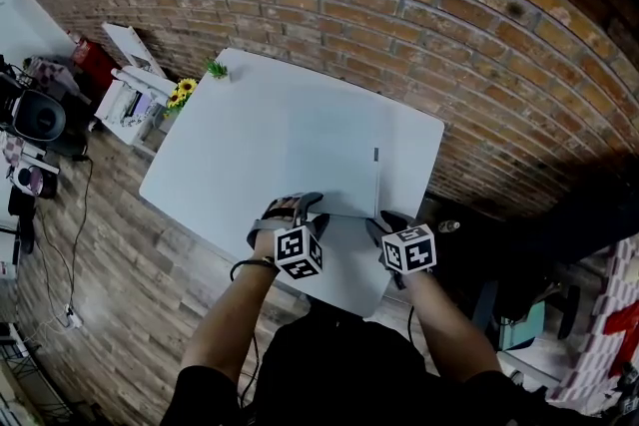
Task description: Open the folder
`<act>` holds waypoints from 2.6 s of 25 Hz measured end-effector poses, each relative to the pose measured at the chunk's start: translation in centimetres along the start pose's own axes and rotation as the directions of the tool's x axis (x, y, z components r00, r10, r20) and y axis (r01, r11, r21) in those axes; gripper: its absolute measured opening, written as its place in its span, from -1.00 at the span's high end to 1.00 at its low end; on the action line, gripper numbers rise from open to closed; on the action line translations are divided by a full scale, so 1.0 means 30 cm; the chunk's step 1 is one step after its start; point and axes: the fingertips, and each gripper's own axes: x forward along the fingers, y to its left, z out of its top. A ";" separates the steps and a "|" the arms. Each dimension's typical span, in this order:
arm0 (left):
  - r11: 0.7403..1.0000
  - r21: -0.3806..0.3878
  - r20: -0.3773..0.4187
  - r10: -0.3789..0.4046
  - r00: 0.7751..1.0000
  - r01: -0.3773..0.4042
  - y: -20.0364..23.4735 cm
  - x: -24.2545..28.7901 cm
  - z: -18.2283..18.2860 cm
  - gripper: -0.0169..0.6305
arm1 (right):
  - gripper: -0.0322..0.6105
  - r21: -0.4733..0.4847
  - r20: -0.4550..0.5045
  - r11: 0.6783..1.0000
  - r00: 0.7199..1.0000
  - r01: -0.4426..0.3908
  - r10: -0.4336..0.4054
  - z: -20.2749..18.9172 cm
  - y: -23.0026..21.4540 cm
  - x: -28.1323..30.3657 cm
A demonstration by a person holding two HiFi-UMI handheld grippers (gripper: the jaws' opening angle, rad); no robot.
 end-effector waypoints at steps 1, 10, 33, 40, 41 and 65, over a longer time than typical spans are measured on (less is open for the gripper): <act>1.000 0.005 -0.002 -0.002 1.000 0.002 0.000 -0.001 0.000 0.29 | 0.35 0.001 -0.002 1.000 1.000 -0.002 0.002 -0.003 -0.001 0.000; 0.986 0.167 -0.039 0.009 0.999 -0.003 -0.033 0.006 0.010 0.71 | 0.38 -0.006 -0.022 1.000 1.000 -0.004 0.004 -0.016 -0.010 0.005; 0.993 0.097 -0.022 0.062 0.998 -0.060 0.021 -0.009 0.027 0.85 | 0.58 -0.059 0.109 0.998 0.993 -0.026 0.032 0.118 0.021 -0.002; 0.991 0.128 -0.027 0.051 0.998 -0.047 0.011 0.008 0.034 0.83 | 0.69 -0.085 0.139 0.995 0.989 -0.046 0.057 0.154 0.036 -0.007; 0.991 0.125 -0.019 0.054 0.998 -0.051 0.013 0.014 0.040 0.81 | 0.68 -0.085 0.140 0.995 0.988 -0.048 0.060 0.156 0.034 -0.007; 0.994 -0.102 0.140 0.048 0.989 -0.034 0.081 0.014 0.183 0.85 | 0.61 -0.084 0.045 0.996 0.999 -0.022 0.026 0.110 -0.014 0.043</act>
